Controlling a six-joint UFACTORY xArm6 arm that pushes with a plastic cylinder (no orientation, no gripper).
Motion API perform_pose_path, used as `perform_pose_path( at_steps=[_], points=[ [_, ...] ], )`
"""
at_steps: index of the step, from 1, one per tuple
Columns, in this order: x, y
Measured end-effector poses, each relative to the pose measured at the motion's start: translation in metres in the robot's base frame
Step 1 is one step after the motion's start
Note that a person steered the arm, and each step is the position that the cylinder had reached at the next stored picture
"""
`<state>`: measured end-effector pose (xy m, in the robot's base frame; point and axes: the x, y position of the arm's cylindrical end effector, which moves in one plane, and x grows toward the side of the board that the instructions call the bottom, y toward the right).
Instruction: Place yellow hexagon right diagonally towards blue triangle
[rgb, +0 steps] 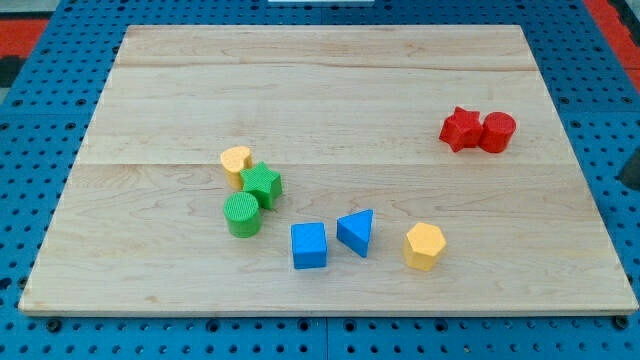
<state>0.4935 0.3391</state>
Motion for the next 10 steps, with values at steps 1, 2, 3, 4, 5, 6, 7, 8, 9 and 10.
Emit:
perform_pose_path(
  at_steps=[1, 2, 3, 4, 5, 6, 7, 8, 9, 10],
  points=[
    [0.062, -0.035],
    [0.098, -0.101],
    [0.07, -0.188],
    [0.08, -0.237],
    [0.089, -0.271],
    [0.084, -0.308],
    [0.067, -0.306],
    [0.044, -0.303],
    [0.012, -0.303],
    [-0.006, -0.284]
  ],
)
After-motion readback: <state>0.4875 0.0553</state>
